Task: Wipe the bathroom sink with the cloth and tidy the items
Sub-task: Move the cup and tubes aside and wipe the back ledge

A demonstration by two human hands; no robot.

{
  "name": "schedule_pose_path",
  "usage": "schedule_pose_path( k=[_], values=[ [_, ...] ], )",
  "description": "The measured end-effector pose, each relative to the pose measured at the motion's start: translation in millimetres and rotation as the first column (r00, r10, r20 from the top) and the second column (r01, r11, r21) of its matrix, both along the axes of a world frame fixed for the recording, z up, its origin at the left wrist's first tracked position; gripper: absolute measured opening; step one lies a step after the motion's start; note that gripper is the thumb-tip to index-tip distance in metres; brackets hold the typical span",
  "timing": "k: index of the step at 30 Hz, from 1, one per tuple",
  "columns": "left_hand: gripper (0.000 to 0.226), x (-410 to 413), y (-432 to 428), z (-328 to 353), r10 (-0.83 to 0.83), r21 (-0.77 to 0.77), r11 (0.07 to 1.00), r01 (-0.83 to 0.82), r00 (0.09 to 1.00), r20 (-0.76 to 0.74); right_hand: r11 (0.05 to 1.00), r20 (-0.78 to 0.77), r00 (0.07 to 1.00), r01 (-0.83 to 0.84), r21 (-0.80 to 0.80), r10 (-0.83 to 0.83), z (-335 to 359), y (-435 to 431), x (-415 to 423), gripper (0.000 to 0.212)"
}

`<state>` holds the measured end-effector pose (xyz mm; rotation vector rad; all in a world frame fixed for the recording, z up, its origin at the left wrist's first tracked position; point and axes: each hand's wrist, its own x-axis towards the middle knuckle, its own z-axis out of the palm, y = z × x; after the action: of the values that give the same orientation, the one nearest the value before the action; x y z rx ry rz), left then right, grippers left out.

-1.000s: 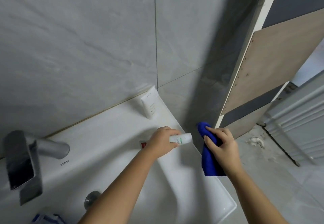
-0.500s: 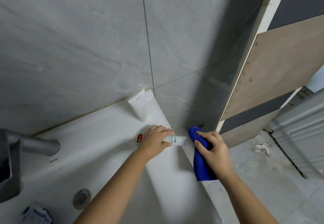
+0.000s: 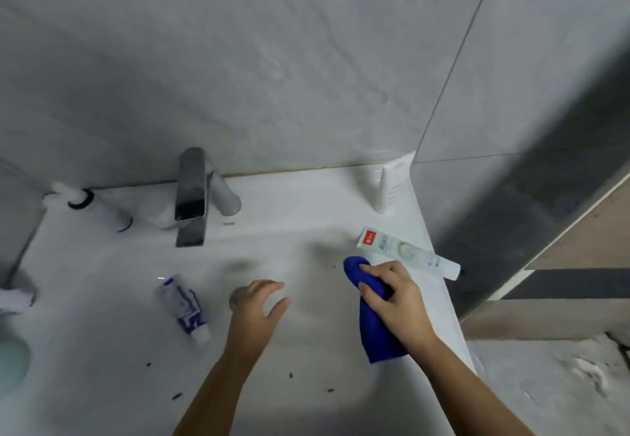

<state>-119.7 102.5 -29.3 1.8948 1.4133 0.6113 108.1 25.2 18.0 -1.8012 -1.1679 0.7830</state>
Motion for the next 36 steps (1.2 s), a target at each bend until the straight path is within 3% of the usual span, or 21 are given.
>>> schedule_pose_path(
  k=[4, 9, 15, 21, 30, 36],
  values=[
    [0.045, -64, -8, 1, 0.161, -0.085, 0.983, -0.163, 0.987, -0.029, 0.991, -0.011, 0.992, -0.127, -0.050, 0.127, -8, 17, -46, 0.028],
    [0.033, -126, 6, -7, 0.272, -0.212, 0.935, -0.285, 0.958, -0.088, 0.985, 0.005, 0.989, -0.145, -0.096, 0.146, -16, 29, -90, 0.027],
    [0.040, -170, 37, -37, -0.108, -0.328, 0.943, 0.053, 0.983, -0.151, 0.987, 0.074, 0.995, -0.060, -0.151, 0.072, -25, 33, -125, 0.028],
    [0.054, -182, 74, -62, -0.468, -0.318, 0.872, 0.373, 0.825, -0.316, 0.976, 0.147, 0.989, 0.031, -0.214, 0.001, -33, 25, -146, 0.029],
    [0.063, -182, 101, -85, -0.680, -0.329, 0.733, 0.596, 0.626, -0.382, 0.963, 0.195, 0.976, 0.145, -0.227, -0.101, -44, 12, -164, 0.029],
    [0.043, -179, 110, -86, -0.696, -0.286, 0.694, 0.660, 0.516, -0.499, 0.962, 0.188, 0.972, 0.180, -0.205, -0.142, -42, 9, -163, 0.029]
  ],
)
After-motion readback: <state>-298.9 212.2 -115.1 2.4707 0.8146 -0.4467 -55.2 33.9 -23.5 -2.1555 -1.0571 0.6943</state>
